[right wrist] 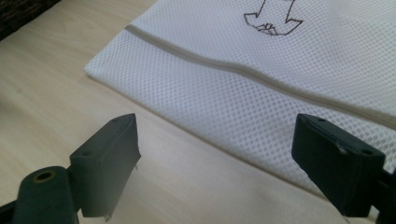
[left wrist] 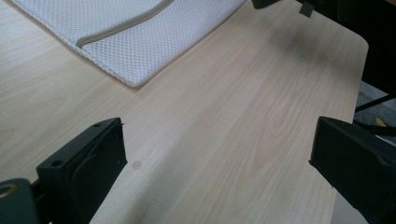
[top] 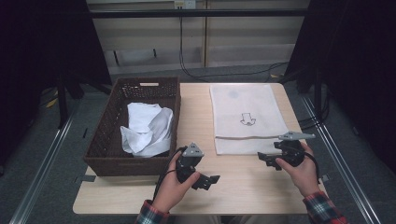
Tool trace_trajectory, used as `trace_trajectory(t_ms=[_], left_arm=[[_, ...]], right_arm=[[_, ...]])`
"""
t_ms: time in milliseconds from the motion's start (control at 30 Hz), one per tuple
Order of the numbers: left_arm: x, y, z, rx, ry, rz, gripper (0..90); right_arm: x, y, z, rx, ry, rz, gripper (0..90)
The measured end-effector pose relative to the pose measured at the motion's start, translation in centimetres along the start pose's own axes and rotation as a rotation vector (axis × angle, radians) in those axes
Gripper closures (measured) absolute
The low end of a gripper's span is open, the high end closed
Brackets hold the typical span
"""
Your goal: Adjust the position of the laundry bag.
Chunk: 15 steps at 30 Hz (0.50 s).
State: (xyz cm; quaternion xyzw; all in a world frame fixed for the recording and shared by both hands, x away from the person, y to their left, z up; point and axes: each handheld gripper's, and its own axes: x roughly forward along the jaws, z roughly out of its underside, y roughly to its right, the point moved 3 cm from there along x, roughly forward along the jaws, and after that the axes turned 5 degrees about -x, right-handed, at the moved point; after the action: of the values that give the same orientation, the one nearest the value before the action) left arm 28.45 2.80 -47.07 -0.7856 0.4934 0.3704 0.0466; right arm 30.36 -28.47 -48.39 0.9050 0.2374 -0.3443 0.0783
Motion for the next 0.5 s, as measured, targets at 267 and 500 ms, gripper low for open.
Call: trace_trajectory(t_ms=[267, 500], left_arm=[[0.5, 0.2, 0.0, 0.008, -0.018, 0.010, 2.8], [0.5, 0.2, -0.1, 0.010, -0.023, 0.007, 2.8]], right_arm=[[0.8, 0.5, -1.6, 0.010, 0.014, 0.025, 21.9], [2.0, 1.3, -2.9, 0.013, 0.014, 0.072, 39.1]])
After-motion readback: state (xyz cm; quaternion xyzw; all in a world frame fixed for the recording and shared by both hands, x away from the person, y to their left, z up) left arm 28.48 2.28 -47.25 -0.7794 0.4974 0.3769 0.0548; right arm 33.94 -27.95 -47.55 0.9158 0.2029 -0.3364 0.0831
